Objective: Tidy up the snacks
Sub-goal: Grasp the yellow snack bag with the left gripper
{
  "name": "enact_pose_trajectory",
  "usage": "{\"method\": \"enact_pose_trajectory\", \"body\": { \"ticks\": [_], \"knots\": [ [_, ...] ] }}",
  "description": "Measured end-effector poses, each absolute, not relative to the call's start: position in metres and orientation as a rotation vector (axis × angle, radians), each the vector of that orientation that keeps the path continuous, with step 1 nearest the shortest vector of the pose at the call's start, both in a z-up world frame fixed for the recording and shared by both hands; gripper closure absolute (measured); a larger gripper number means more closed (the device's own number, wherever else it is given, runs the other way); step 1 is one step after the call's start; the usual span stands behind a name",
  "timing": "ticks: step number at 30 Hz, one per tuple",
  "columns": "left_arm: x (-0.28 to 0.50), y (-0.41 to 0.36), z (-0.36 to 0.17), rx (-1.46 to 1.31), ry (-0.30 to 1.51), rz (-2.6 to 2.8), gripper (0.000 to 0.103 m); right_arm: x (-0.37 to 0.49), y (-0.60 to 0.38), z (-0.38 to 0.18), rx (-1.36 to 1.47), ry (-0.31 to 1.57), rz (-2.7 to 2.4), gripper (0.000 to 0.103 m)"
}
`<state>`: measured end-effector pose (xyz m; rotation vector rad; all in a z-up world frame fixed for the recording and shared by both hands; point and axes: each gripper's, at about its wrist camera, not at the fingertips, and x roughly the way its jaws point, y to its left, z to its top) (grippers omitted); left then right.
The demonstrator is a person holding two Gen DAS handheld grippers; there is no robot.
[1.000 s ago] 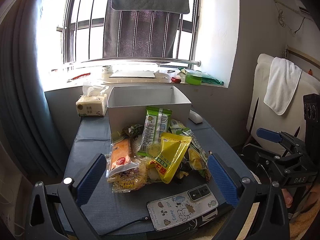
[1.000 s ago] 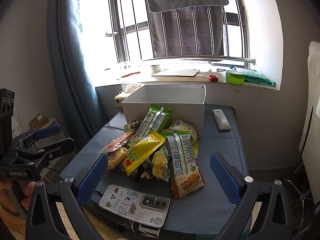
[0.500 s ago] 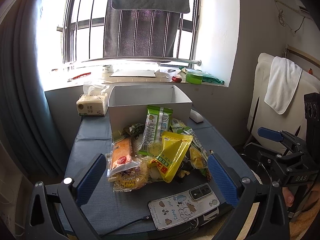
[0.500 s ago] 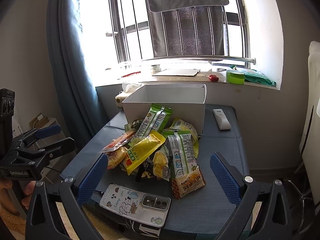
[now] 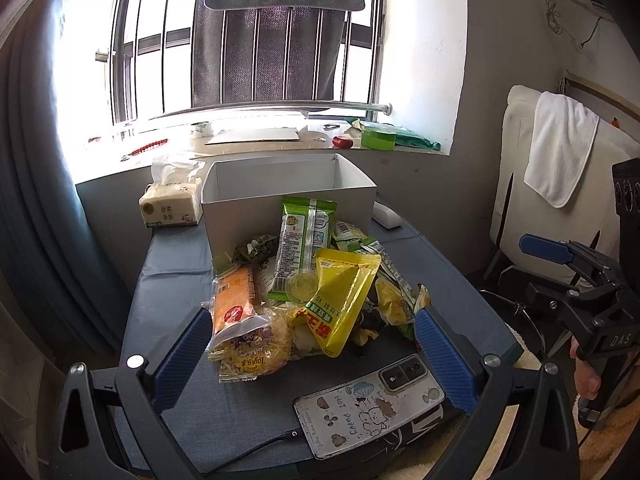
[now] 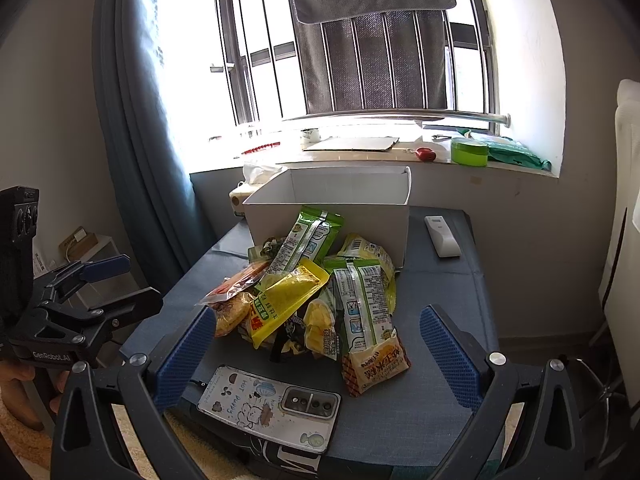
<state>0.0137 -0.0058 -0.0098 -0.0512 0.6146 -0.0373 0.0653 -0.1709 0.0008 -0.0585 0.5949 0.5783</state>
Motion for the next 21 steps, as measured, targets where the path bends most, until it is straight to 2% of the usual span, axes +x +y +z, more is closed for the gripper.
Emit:
{"method": "enact_pose_trajectory", "body": {
  "ticks": [17,19,20,21],
  "knots": [
    [0.131,-0.04,-0.113,0.254,0.836,-0.009,0.001,0.074,-0.188,-0.014,-0.023,0.639,0.529,0.0],
    [0.139,-0.039,-0.119,0.262,0.853,-0.013,0.012,0.076,-0.19,-0.016,-0.015,0.645,0.522,0.0],
    [0.142,-0.039,-0.121,0.259,0.859,-0.024,0.013,0.077,-0.192,-0.017,-0.012,0.648,0.518,0.0],
    [0.144,-0.038,-0.122,0.251,0.866,-0.032,0.021,0.078,-0.193,-0.018,-0.008,0.651,0.514,0.0]
  ]
}}
